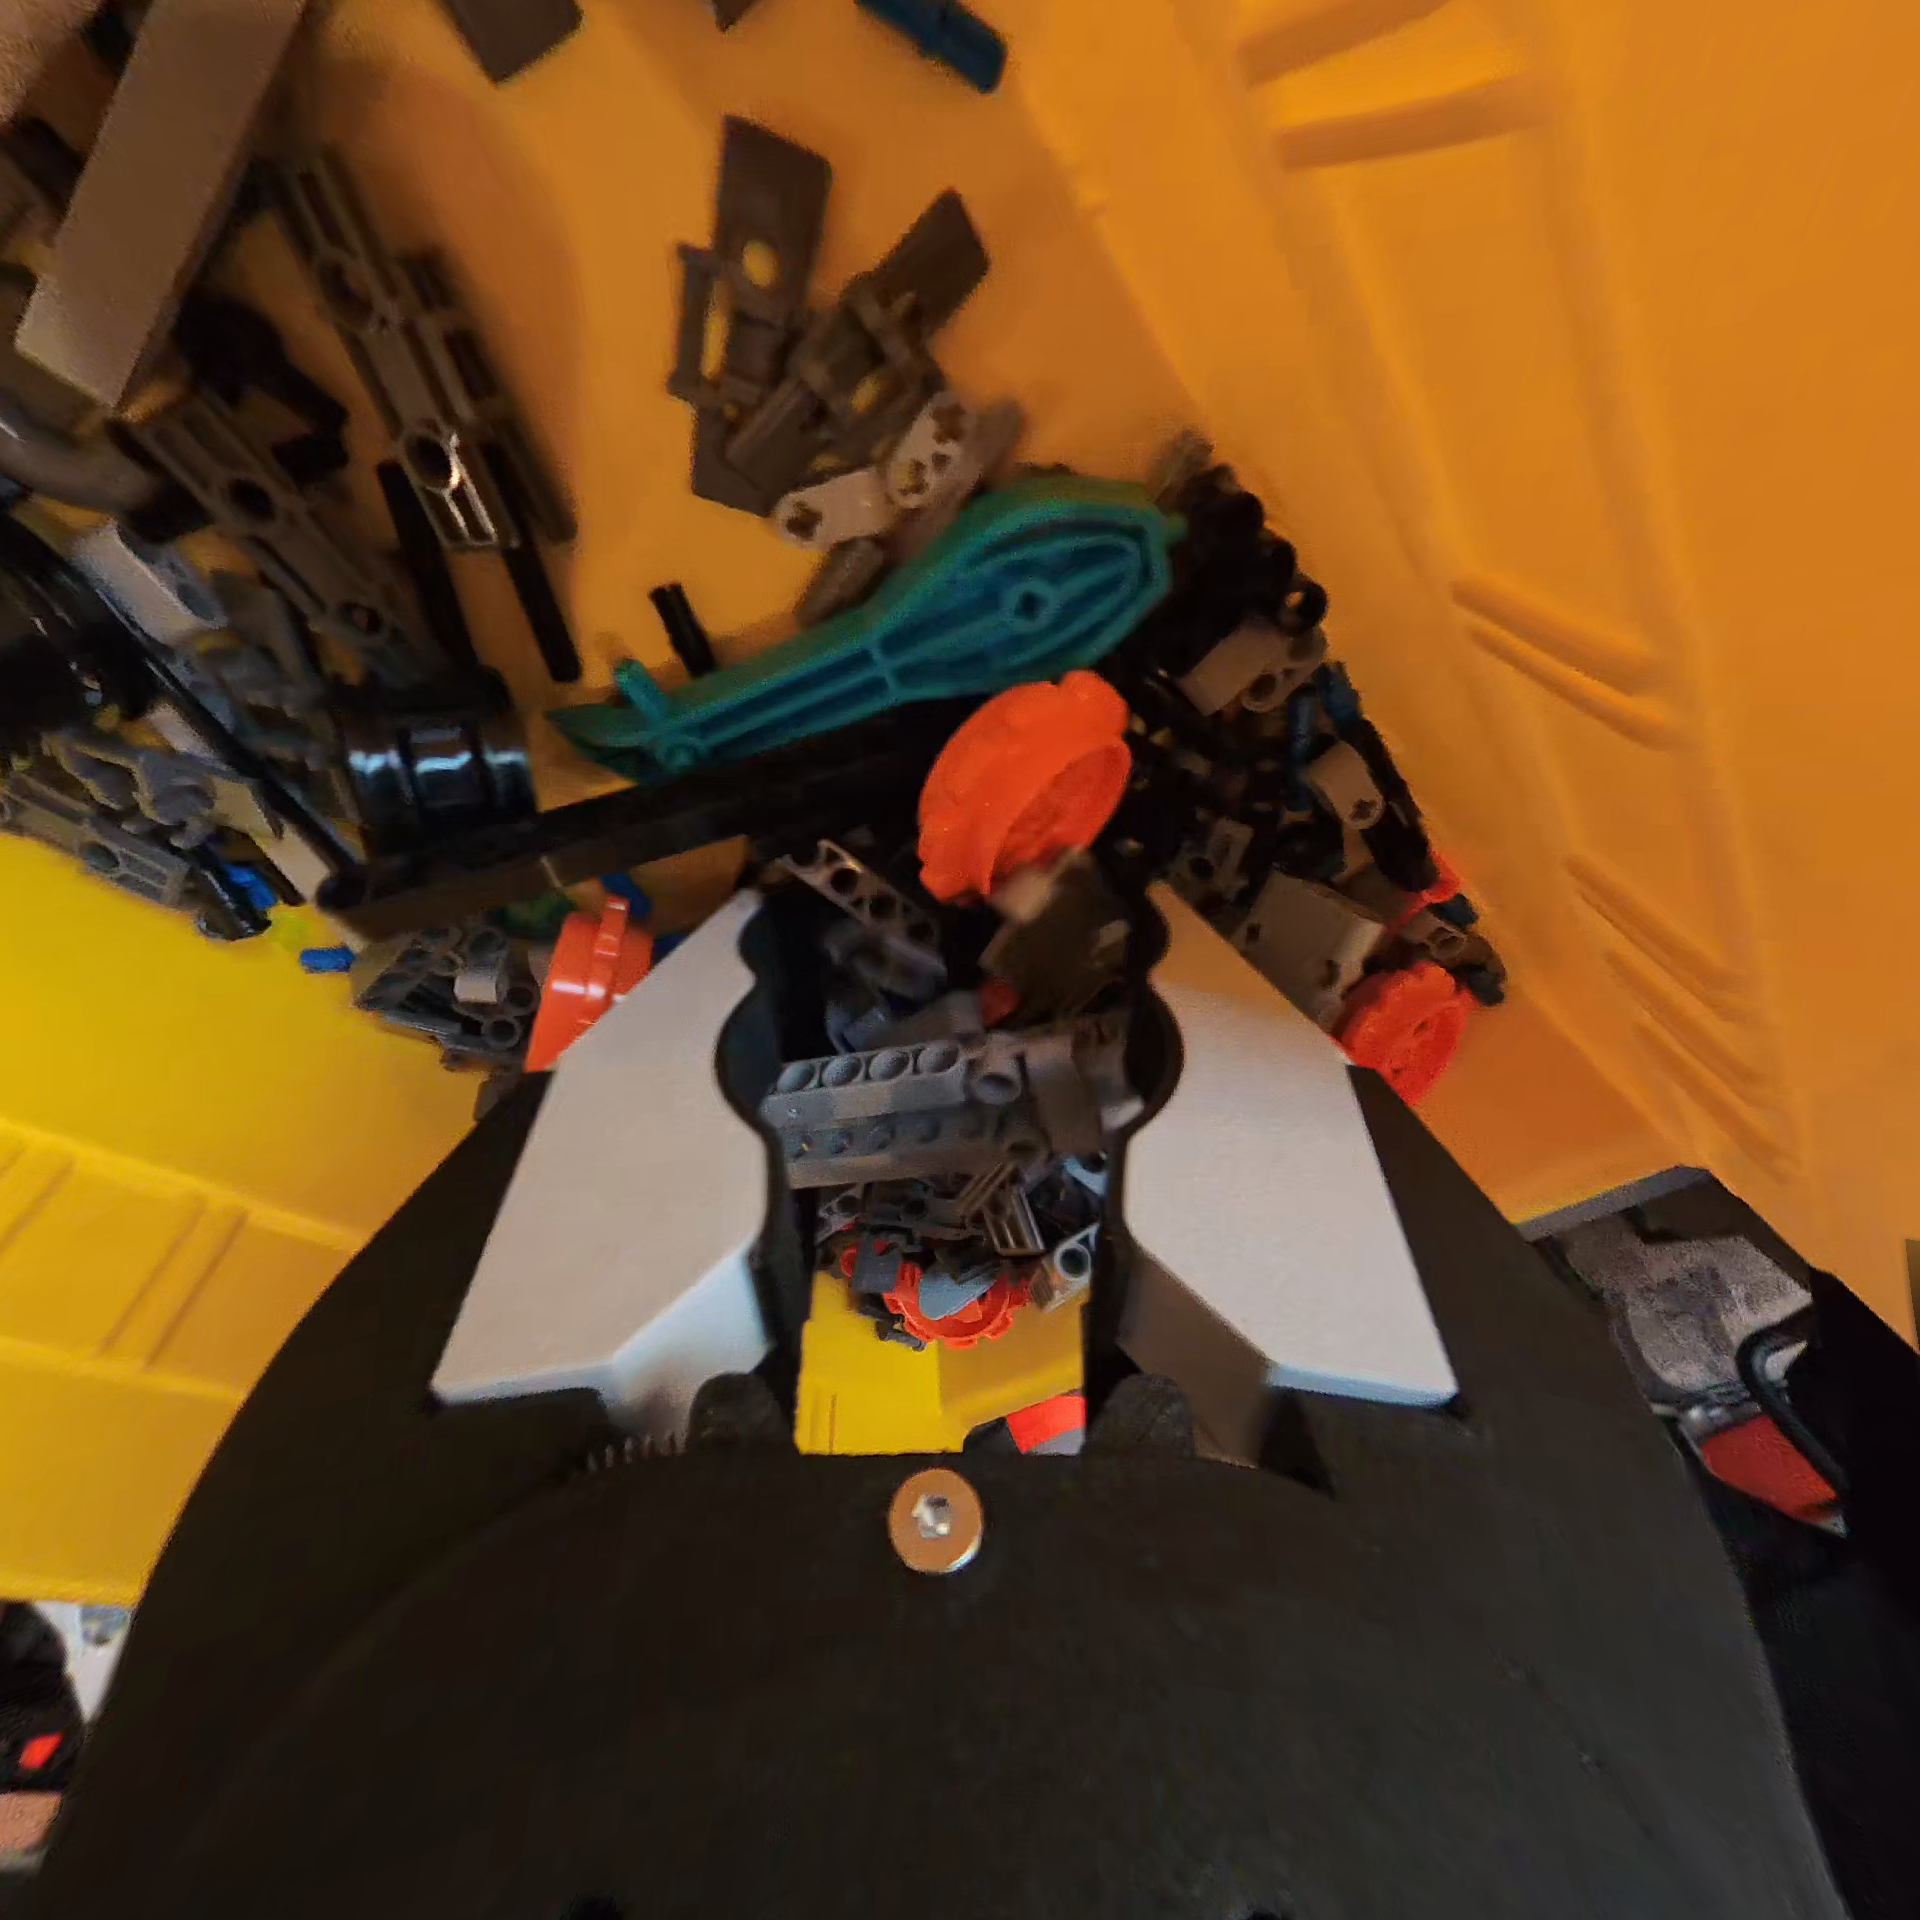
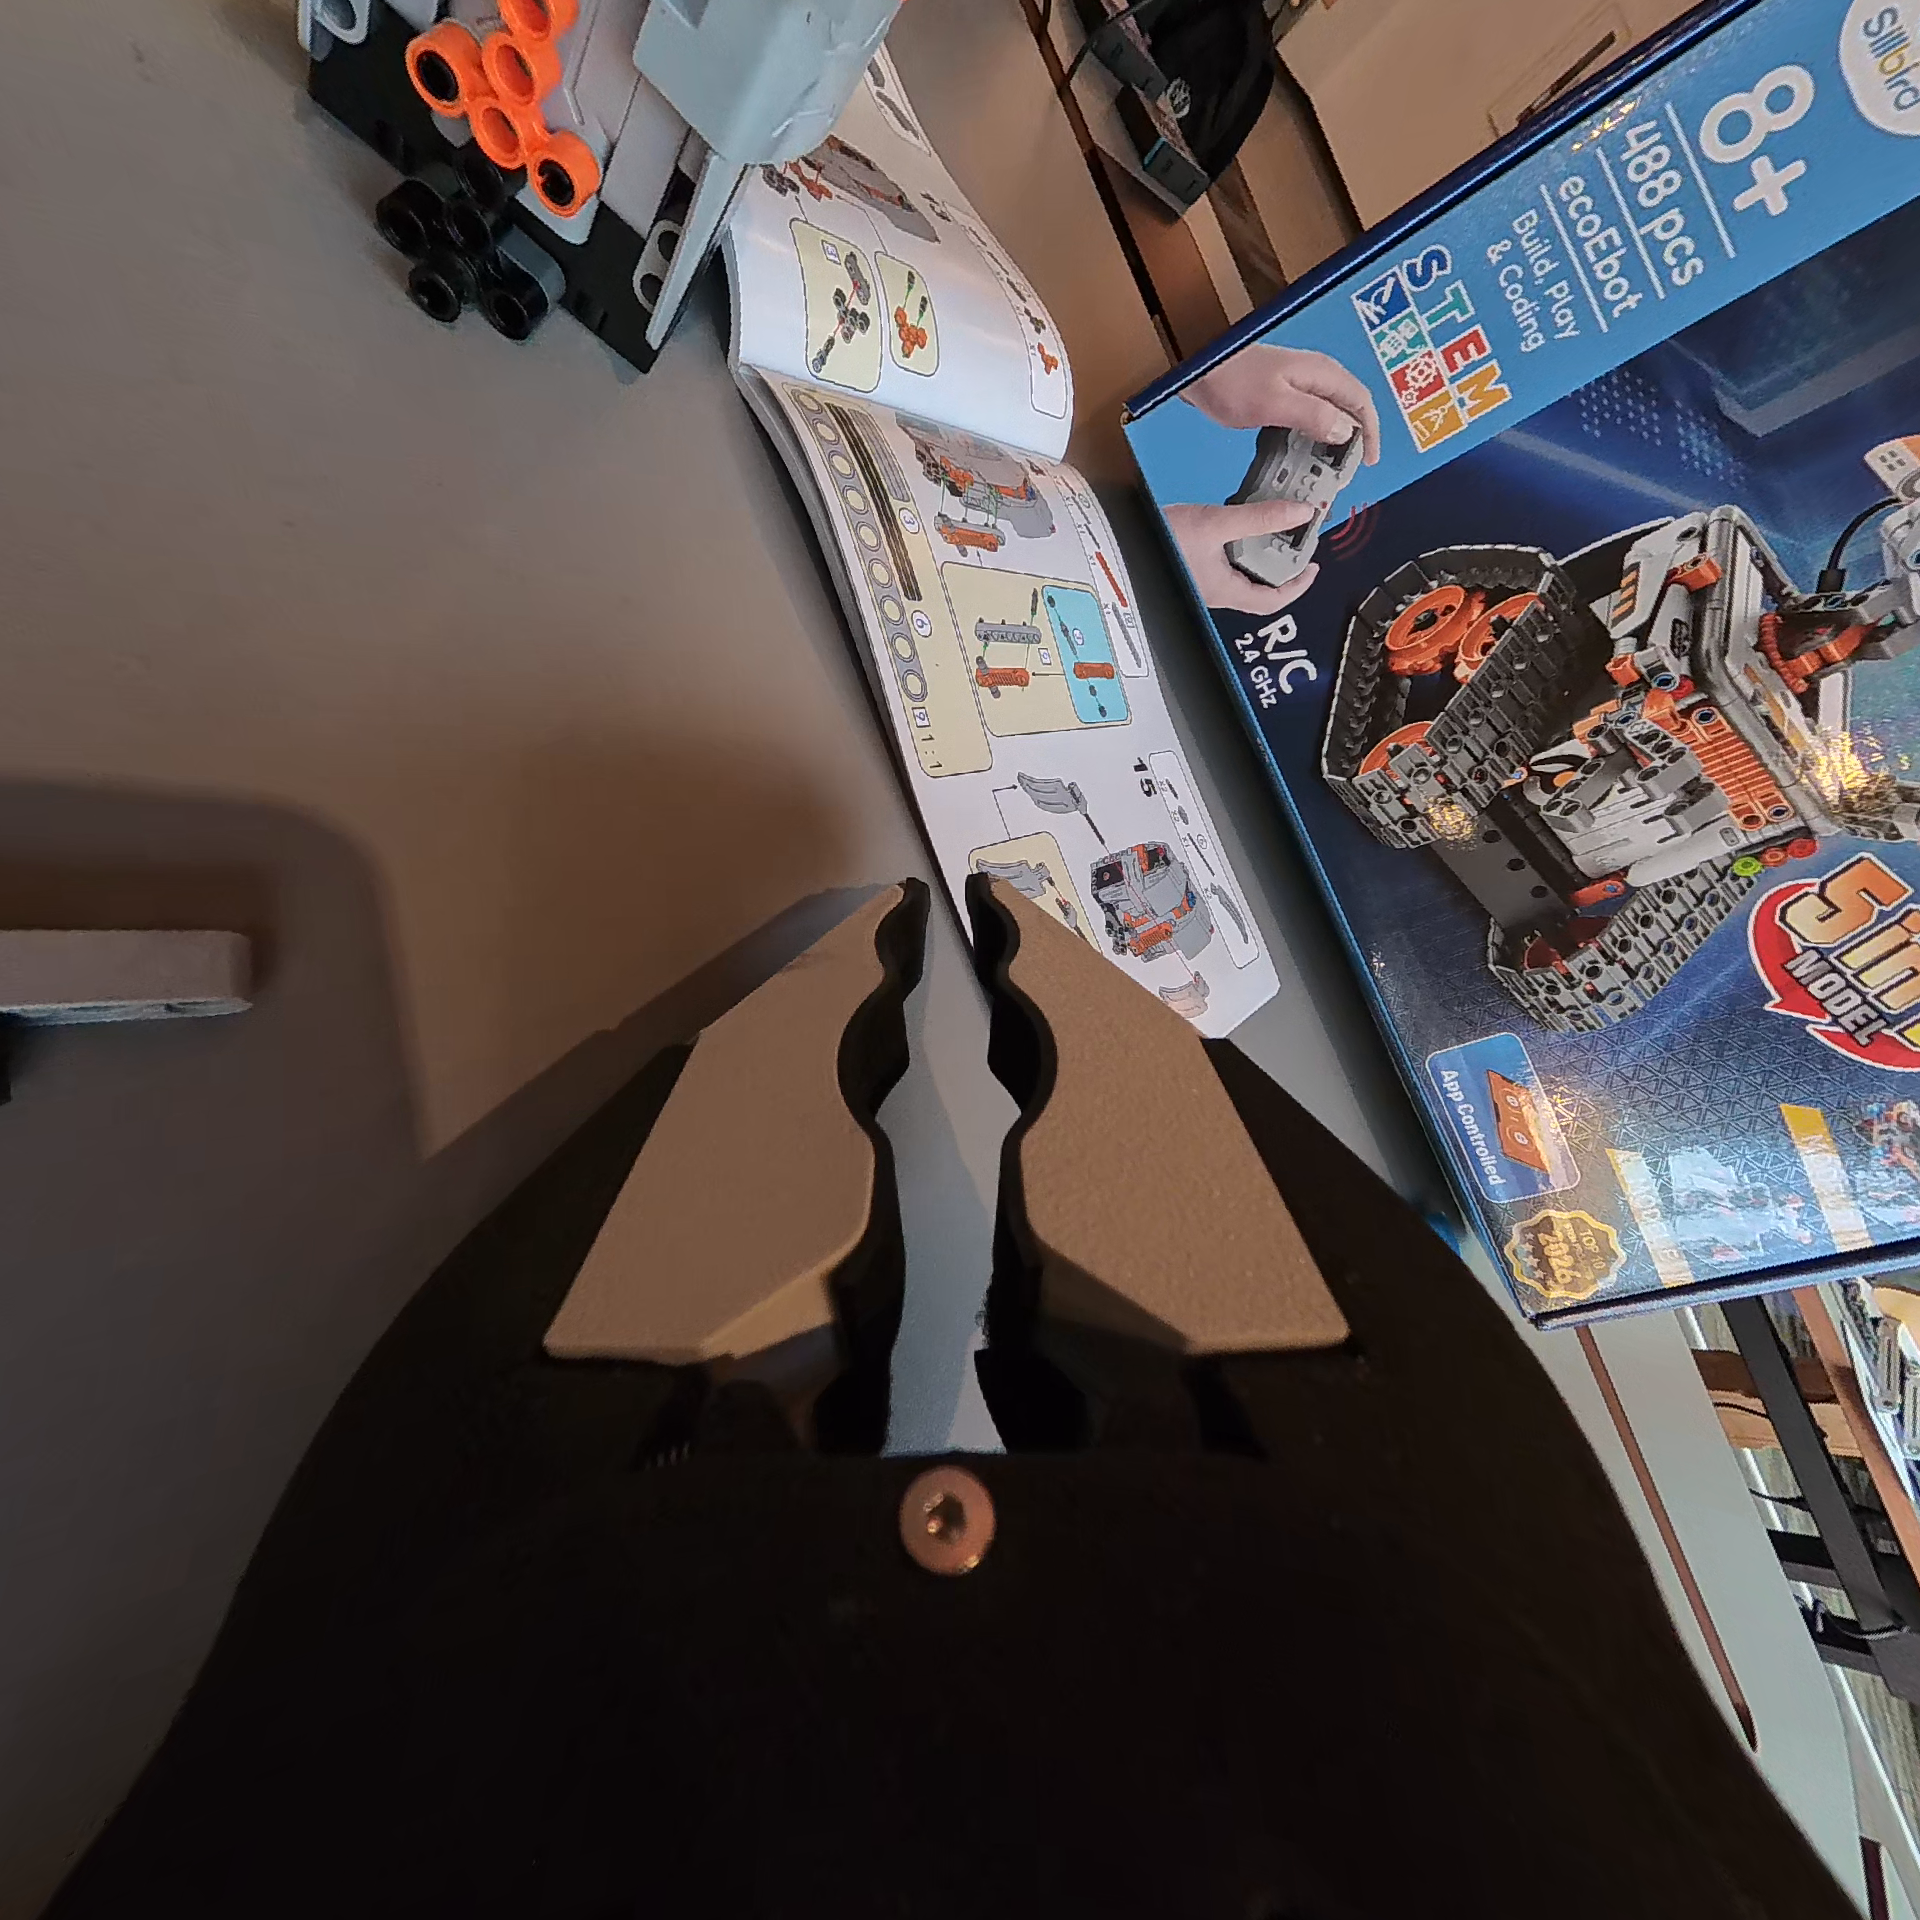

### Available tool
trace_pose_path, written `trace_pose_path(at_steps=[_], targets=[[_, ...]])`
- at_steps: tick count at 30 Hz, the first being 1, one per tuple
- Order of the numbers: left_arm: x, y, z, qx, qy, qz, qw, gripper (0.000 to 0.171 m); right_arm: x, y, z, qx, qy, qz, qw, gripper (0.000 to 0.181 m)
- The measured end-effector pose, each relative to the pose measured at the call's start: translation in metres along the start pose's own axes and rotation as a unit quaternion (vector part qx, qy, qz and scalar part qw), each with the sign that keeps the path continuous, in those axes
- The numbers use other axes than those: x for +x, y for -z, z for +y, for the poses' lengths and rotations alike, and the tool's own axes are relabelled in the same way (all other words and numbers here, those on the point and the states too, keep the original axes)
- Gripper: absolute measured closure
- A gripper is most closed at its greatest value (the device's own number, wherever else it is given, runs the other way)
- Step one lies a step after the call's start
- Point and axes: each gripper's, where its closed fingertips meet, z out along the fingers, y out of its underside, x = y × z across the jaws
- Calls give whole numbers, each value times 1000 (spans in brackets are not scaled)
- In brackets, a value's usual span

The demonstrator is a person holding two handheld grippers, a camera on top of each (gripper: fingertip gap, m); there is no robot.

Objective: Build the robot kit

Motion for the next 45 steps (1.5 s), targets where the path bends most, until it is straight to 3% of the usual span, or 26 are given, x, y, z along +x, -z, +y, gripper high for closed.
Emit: trace_pose_path(at_steps=[2,3,6,9,13,16,18,20,23,25,26,29,31,34,37,41,43,45], targets=[[0,3,-3,11,-11,6,1000,147,0,0,0,0,0,-1,1000,174],[-4,4,-4,16,-11,2,1000,153,0,0,0,0,-1,-1,1000,174],[-18,2,-6,23,0,-3,1000,153,0,0,0,0,-1,-1,1000,174],[-34,9,-25,77,22,-8,997,152,0,0,0,0,-2,-1,1000,174],[-66,39,-70,231,77,-43,969,152,0,0,0,-1,-2,-2,1000,174],[-62,69,-84,327,108,10,939,153,0,0,0,-1,-3,-3,1000,174],[-50,76,-75,325,111,55,937,129,0,0,0,-1,-3,-3,1000,174],[-42,73,-61,298,113,69,945,125,0,0,0,-1,-4,-4,1000,174],[-24,45,-37,191,104,57,974,102,0,0,0,-1,-3,-4,1000,174],[-21,21,-26,107,77,8,991,61,0,-1,1,-2,-3,-4,1000,174],[-19,13,-24,79,67,-7,995,58,-1,0,1,-1,-2,-4,1000,174],[-24,1,-24,33,49,-59,996,61,-1,0,0,-1,-2,-4,1000,174],[-34,1,-21,17,25,-99,995,77,-1,0,1,-1,-2,-5,1000,174],[-53,9,-16,23,4,-150,988,143,-1,0,1,-1,-3,-5,1000,174],[-60,11,-10,30,31,-125,991,143,-1,-1,1,-2,-3,-5,1000,174],[-87,22,-14,74,68,-149,984,142,-1,-1,1,-2,-3,-5,1000,174],[-105,35,-25,121,87,-183,972,137,-1,-1,1,-3,-4,-5,1000,174],[-107,48,-42,187,107,-172,961,139,-1,-1,1,-3,-4,-5,1000,174]])
